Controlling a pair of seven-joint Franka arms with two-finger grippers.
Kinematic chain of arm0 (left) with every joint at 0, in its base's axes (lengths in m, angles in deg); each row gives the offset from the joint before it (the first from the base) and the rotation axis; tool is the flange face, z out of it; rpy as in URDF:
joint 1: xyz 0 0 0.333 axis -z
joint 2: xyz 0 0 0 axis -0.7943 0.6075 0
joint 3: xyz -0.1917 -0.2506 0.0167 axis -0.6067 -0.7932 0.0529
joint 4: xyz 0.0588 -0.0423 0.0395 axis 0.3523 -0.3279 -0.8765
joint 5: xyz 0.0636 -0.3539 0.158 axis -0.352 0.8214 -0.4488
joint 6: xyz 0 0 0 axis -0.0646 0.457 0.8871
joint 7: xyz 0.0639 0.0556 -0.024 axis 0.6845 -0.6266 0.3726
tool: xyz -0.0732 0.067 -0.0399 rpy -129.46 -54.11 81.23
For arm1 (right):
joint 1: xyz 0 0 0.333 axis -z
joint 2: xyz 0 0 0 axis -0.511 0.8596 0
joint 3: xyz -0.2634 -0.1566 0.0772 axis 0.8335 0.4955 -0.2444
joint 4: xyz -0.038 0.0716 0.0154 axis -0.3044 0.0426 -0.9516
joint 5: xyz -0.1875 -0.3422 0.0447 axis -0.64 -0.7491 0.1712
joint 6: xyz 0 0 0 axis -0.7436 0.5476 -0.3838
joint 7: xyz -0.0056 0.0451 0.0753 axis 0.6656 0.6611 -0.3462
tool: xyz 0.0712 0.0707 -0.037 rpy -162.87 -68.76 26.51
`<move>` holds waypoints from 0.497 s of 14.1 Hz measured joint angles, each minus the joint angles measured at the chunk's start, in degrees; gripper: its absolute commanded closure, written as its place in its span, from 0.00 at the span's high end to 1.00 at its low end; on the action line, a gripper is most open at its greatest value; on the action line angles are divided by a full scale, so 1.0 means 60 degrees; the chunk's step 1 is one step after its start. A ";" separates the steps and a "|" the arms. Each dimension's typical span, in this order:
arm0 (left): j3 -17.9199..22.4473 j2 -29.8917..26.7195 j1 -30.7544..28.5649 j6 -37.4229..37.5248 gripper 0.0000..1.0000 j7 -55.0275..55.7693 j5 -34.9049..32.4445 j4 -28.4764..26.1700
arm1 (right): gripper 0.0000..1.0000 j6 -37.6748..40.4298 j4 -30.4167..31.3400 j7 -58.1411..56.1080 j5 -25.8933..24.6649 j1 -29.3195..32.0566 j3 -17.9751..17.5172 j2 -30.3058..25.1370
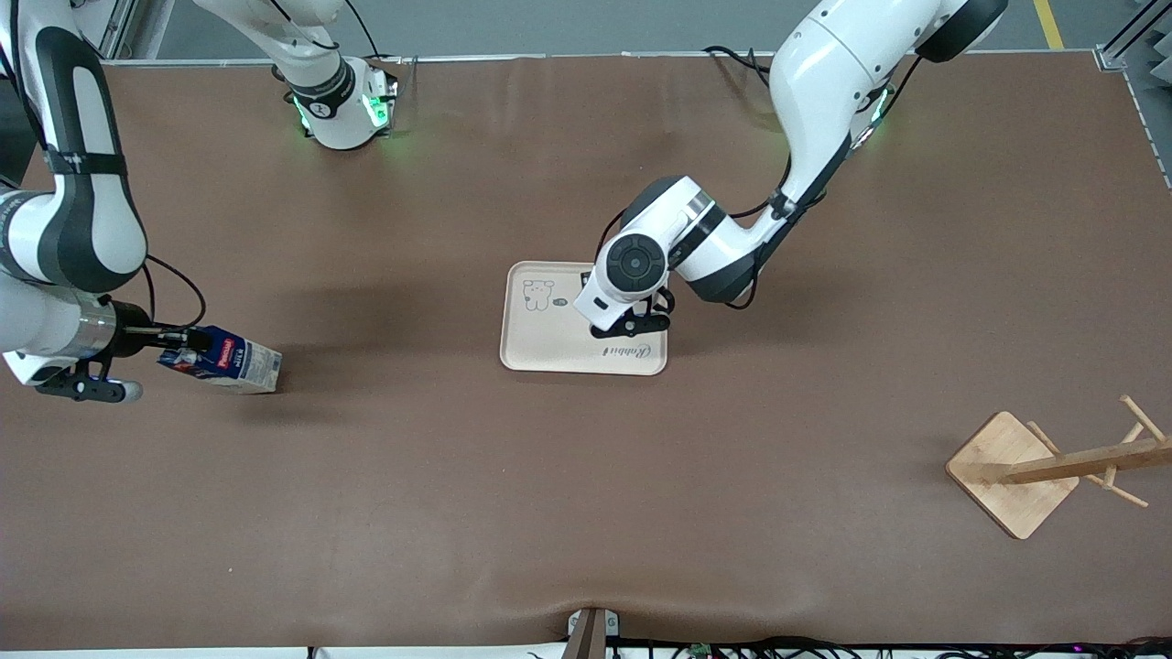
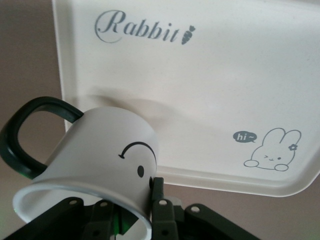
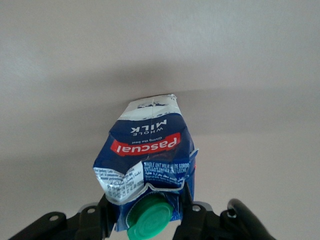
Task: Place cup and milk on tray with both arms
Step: 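Lower the mug onto the tray while the right gripper carries the milk over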
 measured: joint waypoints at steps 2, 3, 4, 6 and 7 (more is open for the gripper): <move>0.0012 0.0177 0.0015 0.0003 0.00 0.0001 0.0000 0.0085 | 0.00 0.0547 -0.0380 -0.0005 0.0005 -0.0216 -0.0060 -0.0078; 0.0026 0.0244 0.0015 0.0003 0.00 0.0001 0.0000 0.0103 | 0.00 0.0910 -0.0595 -0.0003 0.0007 -0.0394 -0.0077 -0.0103; 0.0037 0.0303 0.0015 0.0003 0.00 0.0001 0.0000 0.0122 | 0.00 0.1121 -0.0785 0.0042 0.0009 -0.0587 -0.0085 -0.0119; 0.0041 0.0404 0.0016 0.0032 0.00 0.0001 0.0000 0.0206 | 0.00 0.1292 -0.1050 0.0408 0.0010 -0.0940 -0.0090 -0.0125; 0.0041 0.0427 0.0016 0.0060 0.00 0.0001 0.0000 0.0250 | 0.00 0.1374 -0.1125 0.0585 0.0010 -0.1084 -0.0092 -0.0125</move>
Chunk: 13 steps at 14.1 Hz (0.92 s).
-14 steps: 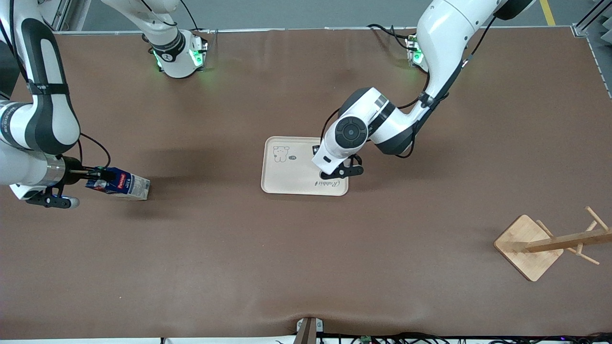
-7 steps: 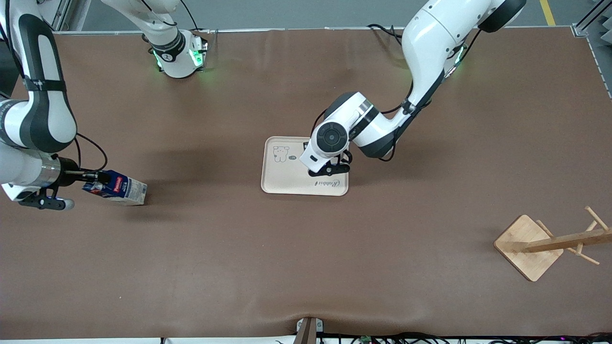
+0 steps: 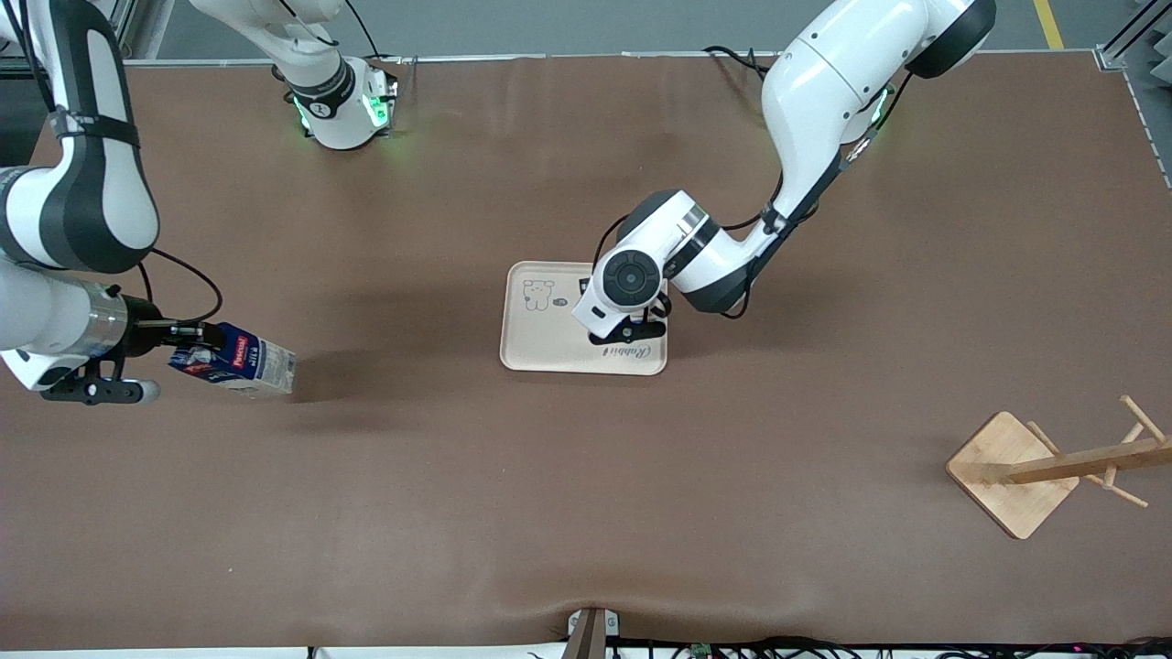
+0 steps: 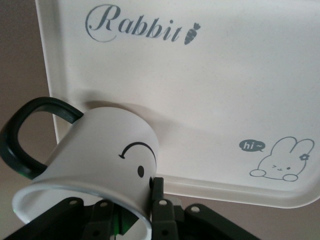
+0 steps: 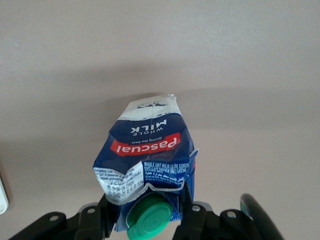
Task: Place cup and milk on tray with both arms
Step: 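Lower the mug onto the tray while the right gripper carries the milk over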
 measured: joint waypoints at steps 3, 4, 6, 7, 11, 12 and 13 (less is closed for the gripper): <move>0.0015 0.0075 0.0000 0.0004 0.49 0.0000 0.0000 0.0140 | 0.00 0.0726 -0.0290 0.0122 0.0062 -0.0328 -0.0009 0.0000; 0.0049 0.0087 0.0001 0.0009 0.81 0.0000 0.0000 0.0183 | 0.00 0.0918 -0.0371 0.0126 0.0228 -0.0490 -0.0014 -0.0001; 0.0150 0.0125 0.0012 -0.0010 1.00 -0.0039 -0.0051 0.0225 | 0.00 0.1067 -0.0433 0.0153 0.0893 -0.0845 -0.0018 0.0000; 0.0174 0.0145 0.0025 -0.0022 1.00 -0.0100 -0.0244 0.0237 | 0.00 0.1099 -0.0435 0.0240 0.1169 -0.1034 -0.0022 0.0000; 0.0175 0.0168 0.0079 -0.0064 1.00 -0.0147 -0.0602 0.0476 | 0.00 0.1138 -0.0479 0.1198 0.1427 -0.1964 -0.0036 -0.0006; 0.0175 0.0167 0.0087 -0.0068 1.00 -0.0147 -0.0603 0.0597 | 0.00 0.1138 -0.0492 0.1585 0.1442 -0.2280 -0.0039 -0.0009; 0.0175 0.0166 0.0091 -0.0070 1.00 -0.0146 -0.0604 0.0741 | 0.00 0.1137 -0.0504 0.2128 0.1452 -0.2637 -0.0043 -0.0010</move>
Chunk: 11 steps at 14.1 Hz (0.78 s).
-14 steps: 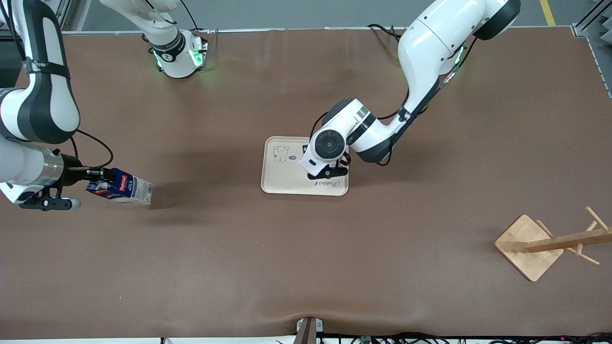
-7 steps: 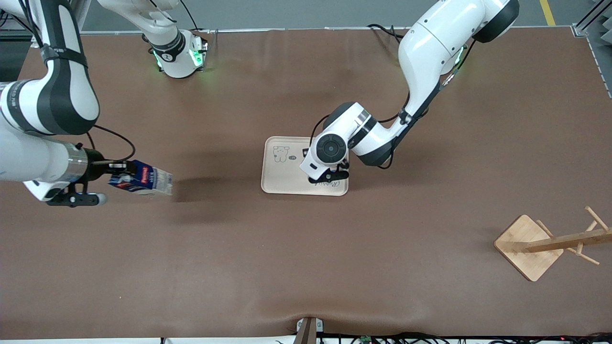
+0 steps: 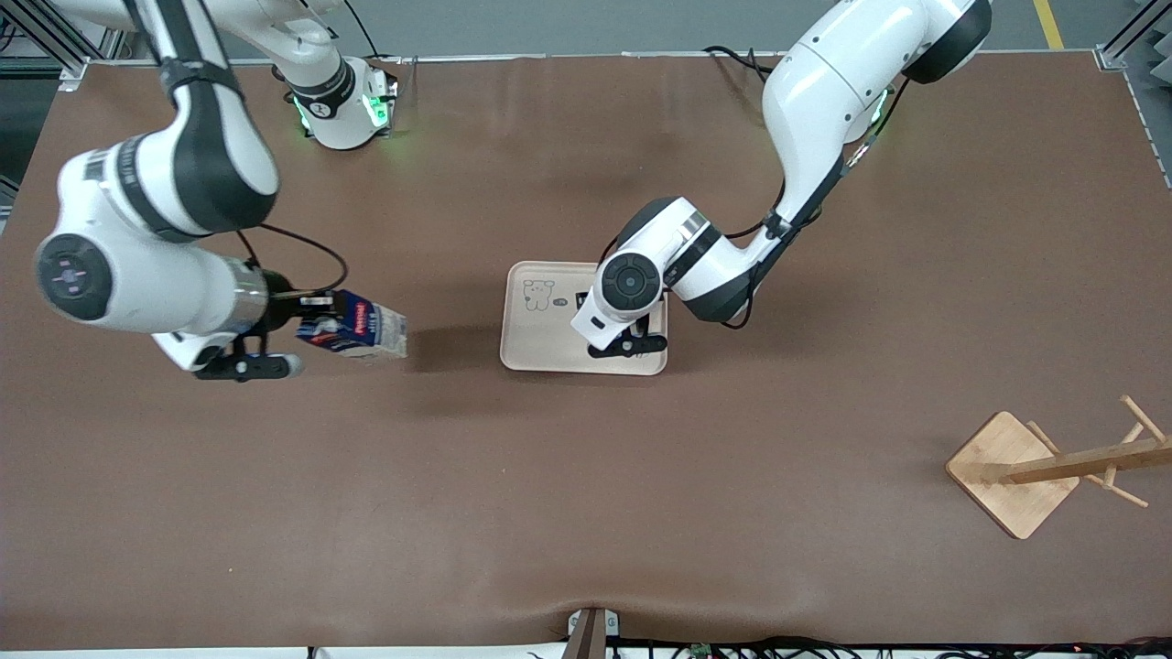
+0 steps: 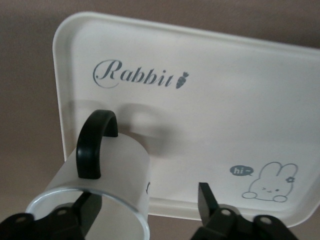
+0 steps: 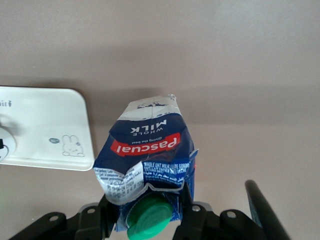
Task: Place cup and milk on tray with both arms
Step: 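Lower the mug onto the tray while the right gripper carries the milk over, then open the left gripper and withdraw it from the mug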
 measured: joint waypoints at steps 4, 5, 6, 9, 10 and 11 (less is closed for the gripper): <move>0.0043 -0.0284 -0.0123 0.0024 1.00 0.0001 -0.0056 0.0622 | 0.00 -0.0442 -0.0011 0.2110 0.0005 -0.1615 -0.0021 0.0014; 0.0073 -0.0509 -0.0259 0.0051 1.00 0.0009 -0.0081 0.0715 | 0.00 -0.0607 -0.0009 0.2415 0.0005 -0.1924 -0.0020 0.0034; 0.0105 -0.0788 -0.0505 0.0146 1.00 0.0010 -0.0100 0.0767 | 0.00 -0.0769 -0.0002 0.2699 0.0005 -0.2208 -0.0017 0.0065; 0.0131 -0.1651 -0.1628 0.0934 1.00 -0.0029 -0.0116 0.0789 | 0.00 -0.1612 0.0100 0.3624 0.0004 -0.2988 -0.0011 0.0268; 0.0129 -0.1890 -0.1972 0.1031 1.00 -0.0056 -0.0116 0.0788 | 0.00 -0.1913 0.0134 0.4024 0.0002 -0.3261 -0.0010 0.0399; 0.0132 -0.2105 -0.2272 0.1066 1.00 -0.0100 -0.0117 0.0788 | 0.00 -0.2221 0.0184 0.4416 0.0000 -0.3547 -0.0010 0.0542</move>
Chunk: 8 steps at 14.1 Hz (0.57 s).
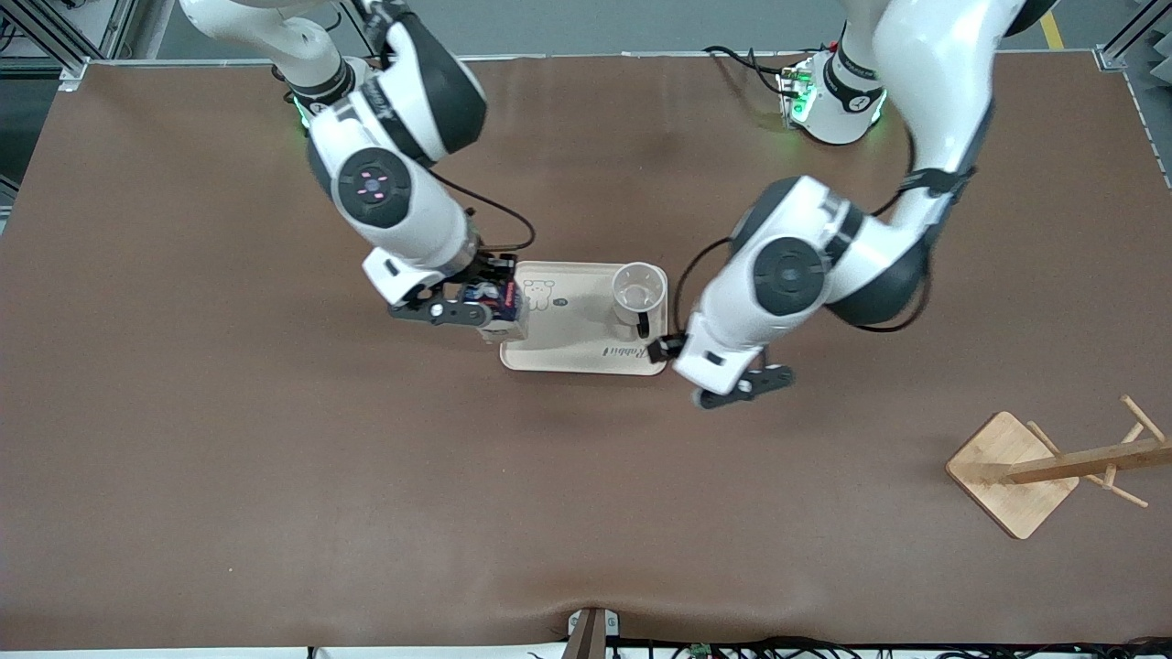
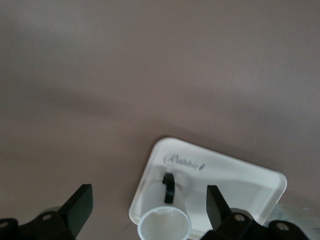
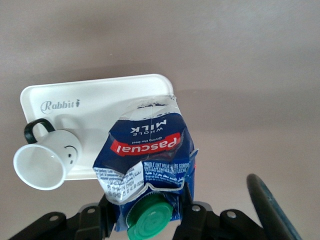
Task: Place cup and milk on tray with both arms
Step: 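Open the left gripper and withdraw it from the mug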
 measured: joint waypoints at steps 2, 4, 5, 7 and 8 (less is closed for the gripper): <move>0.0002 -0.0402 -0.0510 0.0008 1.00 -0.0070 -0.0001 0.0003 | 0.00 -0.0565 0.0174 0.0598 -0.0008 -0.0516 0.0001 0.0298; 0.0002 -0.0848 -0.0942 0.0134 1.00 -0.0092 -0.0081 0.0000 | 0.04 -0.0758 0.0388 0.0833 -0.0013 -0.0770 0.0005 0.0475; 0.0001 -0.1078 -0.1122 0.0272 1.00 -0.0092 -0.0203 0.0000 | 0.06 -0.0760 0.0498 0.0859 -0.0013 -0.0789 0.0009 0.0498; 0.0001 -0.1522 -0.1328 0.0434 1.00 -0.0092 -0.0302 -0.0002 | 0.34 -0.0760 0.0660 0.0860 -0.0013 -0.0789 0.0027 0.0501; 0.0000 -0.1762 -0.1381 0.0596 1.00 -0.0092 -0.0328 -0.0001 | 0.42 -0.0766 0.0678 0.0860 -0.0013 -0.0790 0.0027 0.0498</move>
